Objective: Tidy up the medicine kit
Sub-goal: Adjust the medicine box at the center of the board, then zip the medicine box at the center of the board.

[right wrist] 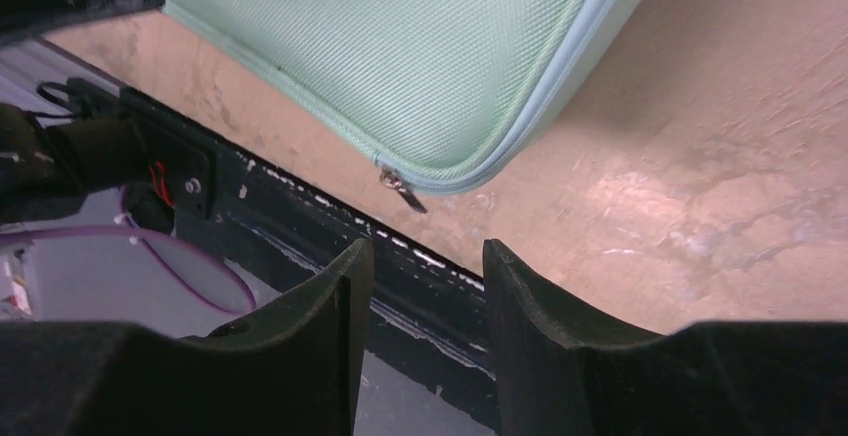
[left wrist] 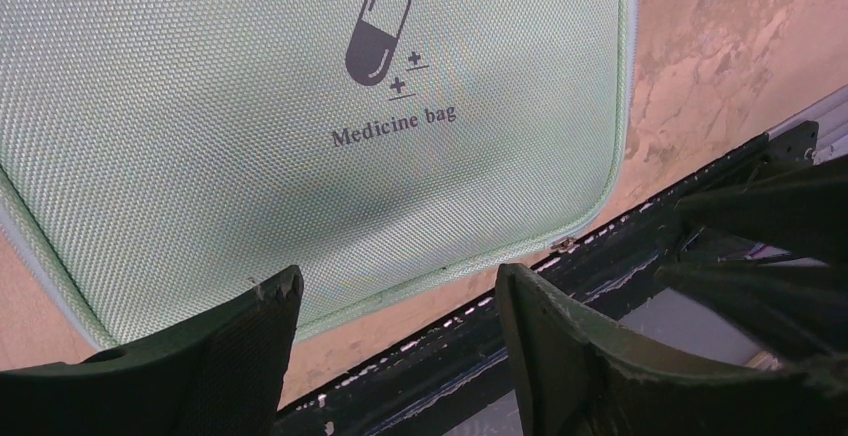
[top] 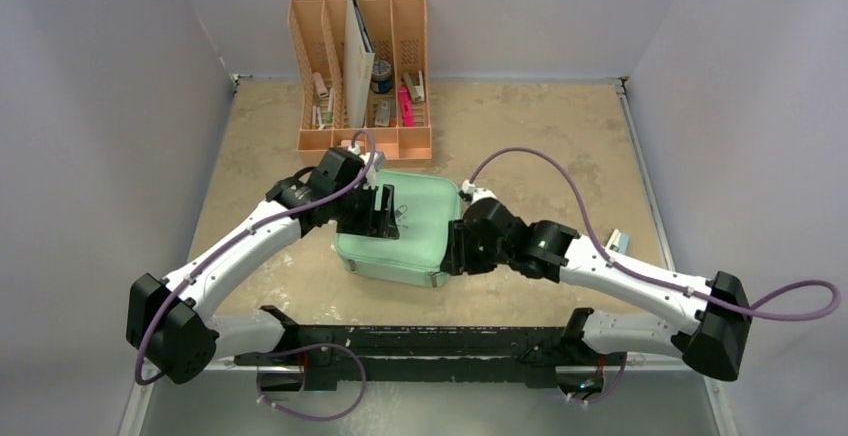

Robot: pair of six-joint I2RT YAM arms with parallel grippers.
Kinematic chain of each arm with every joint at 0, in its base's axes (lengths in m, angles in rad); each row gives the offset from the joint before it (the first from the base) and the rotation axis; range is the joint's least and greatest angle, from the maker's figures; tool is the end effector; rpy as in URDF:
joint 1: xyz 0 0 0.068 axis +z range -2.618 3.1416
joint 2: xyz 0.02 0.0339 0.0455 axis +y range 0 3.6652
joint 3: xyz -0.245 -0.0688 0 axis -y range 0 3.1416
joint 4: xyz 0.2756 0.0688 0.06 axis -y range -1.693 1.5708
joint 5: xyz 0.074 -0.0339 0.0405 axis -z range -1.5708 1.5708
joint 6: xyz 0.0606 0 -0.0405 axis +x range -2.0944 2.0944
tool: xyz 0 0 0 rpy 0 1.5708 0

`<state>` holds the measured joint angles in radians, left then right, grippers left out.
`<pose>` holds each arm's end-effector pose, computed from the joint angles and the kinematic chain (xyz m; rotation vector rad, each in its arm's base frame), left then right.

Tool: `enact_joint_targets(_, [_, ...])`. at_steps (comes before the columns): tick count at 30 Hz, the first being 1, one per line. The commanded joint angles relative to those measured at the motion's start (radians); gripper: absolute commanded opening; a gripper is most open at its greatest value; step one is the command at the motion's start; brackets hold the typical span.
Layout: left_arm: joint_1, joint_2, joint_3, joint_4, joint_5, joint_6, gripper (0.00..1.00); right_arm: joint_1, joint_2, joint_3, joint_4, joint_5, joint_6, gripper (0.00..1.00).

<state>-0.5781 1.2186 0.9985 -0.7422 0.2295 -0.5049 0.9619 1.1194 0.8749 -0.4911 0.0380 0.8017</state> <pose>0.2383 -0.1720 0.2327 0.1929 2.6460 -0.6909 0.1705 0.2405 0.2352 -0.1763 2.4551 0.8132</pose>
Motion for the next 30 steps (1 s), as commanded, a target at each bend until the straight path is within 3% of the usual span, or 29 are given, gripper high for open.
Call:
enact_joint_targets(1, [0.003,-0.019,-0.013,0.045,0.001,-0.003,0.69,0.127,0.031,-0.016,0.032,0.141,0.107,0.47])
enact_joint_targets(10, [0.002,-0.007,-0.11,0.102,-0.012,-0.02,0.68,0.264,0.192,0.025,0.071,0.299,0.101,0.47])
enact_joint_targets(20, [0.002,-0.021,-0.136,0.108,-0.024,-0.022,0.66,0.273,0.218,-0.024,0.225,0.334,0.077,0.4])
enact_joint_targets(28, [0.002,-0.026,-0.135,0.093,-0.033,-0.019,0.65,0.273,0.291,0.014,0.164,0.346,0.132,0.38])
enact_joint_targets(30, [0.003,-0.025,-0.138,0.075,-0.051,-0.01,0.65,0.273,0.3,0.022,0.164,0.343,0.132,0.32])
